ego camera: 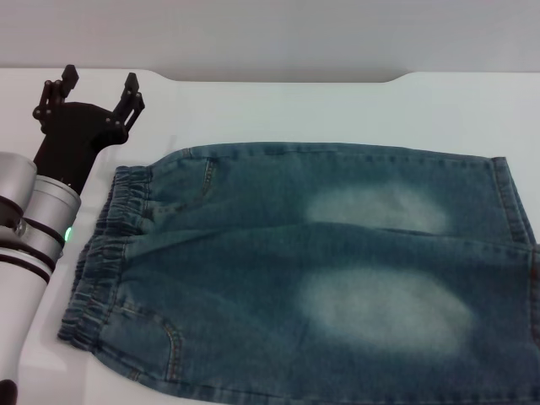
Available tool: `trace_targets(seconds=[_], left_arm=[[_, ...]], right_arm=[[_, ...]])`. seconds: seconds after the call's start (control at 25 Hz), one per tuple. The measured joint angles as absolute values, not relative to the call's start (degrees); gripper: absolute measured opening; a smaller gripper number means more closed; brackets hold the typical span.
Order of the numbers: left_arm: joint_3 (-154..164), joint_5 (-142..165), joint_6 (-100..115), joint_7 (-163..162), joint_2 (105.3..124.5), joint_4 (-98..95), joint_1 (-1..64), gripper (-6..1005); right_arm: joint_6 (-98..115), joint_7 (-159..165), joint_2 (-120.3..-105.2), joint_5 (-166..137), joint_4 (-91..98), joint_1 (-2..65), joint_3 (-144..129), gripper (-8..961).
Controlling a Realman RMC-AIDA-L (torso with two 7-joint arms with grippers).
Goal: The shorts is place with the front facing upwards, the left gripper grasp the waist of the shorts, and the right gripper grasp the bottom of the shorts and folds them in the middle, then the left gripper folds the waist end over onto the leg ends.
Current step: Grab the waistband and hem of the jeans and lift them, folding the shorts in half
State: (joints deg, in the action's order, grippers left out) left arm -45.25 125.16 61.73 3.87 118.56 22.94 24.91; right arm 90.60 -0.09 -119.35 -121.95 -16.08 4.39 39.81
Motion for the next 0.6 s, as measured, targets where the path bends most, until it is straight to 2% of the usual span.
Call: trace_targets(seconds=[0.6], left_arm=[[-45.2, 125.2, 62.4, 3.8, 118.3, 23.1, 24.3, 841]], right_arm=[[90.7, 0.1, -119.17, -122.0, -18.8, 4.0, 39.6, 652]])
